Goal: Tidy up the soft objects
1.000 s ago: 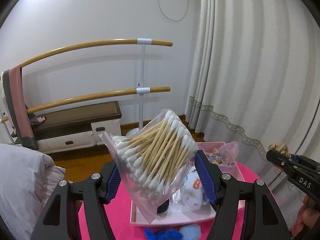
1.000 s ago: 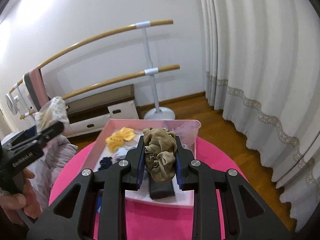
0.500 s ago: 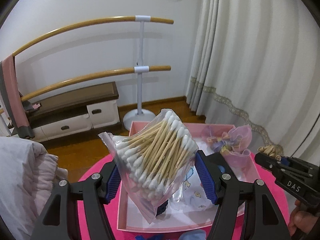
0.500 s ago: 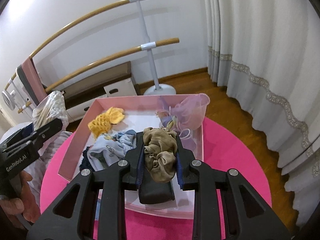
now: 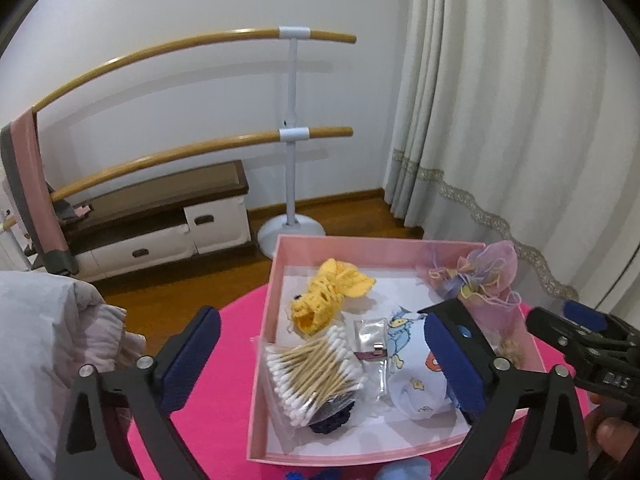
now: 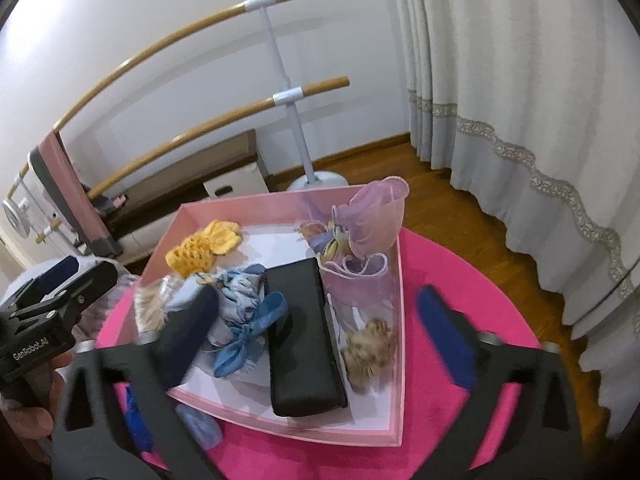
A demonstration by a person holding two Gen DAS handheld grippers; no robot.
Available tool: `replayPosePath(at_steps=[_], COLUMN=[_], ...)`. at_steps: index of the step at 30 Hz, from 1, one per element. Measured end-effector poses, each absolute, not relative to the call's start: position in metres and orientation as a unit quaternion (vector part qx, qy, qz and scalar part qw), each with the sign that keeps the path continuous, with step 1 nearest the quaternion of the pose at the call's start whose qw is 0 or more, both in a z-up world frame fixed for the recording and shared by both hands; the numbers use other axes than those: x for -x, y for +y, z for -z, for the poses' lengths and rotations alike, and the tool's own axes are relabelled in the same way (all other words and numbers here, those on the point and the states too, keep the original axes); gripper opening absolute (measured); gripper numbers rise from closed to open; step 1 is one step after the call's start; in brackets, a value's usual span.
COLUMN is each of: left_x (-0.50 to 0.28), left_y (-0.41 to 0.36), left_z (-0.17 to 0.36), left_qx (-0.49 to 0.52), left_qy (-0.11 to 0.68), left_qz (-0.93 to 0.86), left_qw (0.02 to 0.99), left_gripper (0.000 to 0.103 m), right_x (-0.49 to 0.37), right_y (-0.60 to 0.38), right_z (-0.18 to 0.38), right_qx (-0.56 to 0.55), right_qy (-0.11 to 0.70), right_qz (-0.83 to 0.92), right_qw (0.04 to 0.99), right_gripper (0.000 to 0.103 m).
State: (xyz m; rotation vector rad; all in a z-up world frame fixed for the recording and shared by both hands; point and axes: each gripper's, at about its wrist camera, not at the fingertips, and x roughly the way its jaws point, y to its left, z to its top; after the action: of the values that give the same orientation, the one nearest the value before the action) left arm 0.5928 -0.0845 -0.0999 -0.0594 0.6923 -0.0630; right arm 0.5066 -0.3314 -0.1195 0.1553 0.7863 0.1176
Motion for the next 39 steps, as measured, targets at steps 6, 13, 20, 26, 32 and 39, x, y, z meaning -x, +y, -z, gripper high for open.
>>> replayPosePath(at_steps=[6, 13, 20, 26, 32, 39], left_x=[-0.559, -0.505, -0.445, -0.394, -0.348, -0.299], left_y=[-0.077, -0.075, -0.07, -0.062, -0.059, -0.064], left_z=[0.1, 0.1, 0.101, 0.099, 0.091, 0.091], left_qx=[0.023, 0.019, 0.02, 0.026, 0.026, 0.016], left_qy=[0.312, 0.279, 0.258, 0.25, 0.242, 0.237], left_qz=[0.013, -0.005, -0.008, -0.008, -0.006, -0.003], left_qw=[0.95, 0.96, 0.966, 0.968, 0.97, 0.971], left_gripper=[0.103, 0.103, 0.103, 0.103, 0.103, 0.103], right_x=[-0.49, -0.455, -0.412, -0.374, -0.335, -0.292], right_y=[-0.325, -0.302, -0.279, -0.266, -0.26, -0.259], right_z=[0.104, 0.076, 0.056, 0.042, 0.031, 0.034], right_qx=[-0.071, -0.062, -0.047, -0.043, -0.035, -0.034], right_qy=[0.36, 0.319, 0.288, 0.268, 0.249, 0.237], right_qz=[-0.043, -0.046, -0.054, -0.064, -0.061, -0.044], right_qw=[0.929, 0.945, 0.955, 0.96, 0.966, 0.97], right_gripper=[0.103, 0.103, 0.103, 0.103, 0.103, 0.103])
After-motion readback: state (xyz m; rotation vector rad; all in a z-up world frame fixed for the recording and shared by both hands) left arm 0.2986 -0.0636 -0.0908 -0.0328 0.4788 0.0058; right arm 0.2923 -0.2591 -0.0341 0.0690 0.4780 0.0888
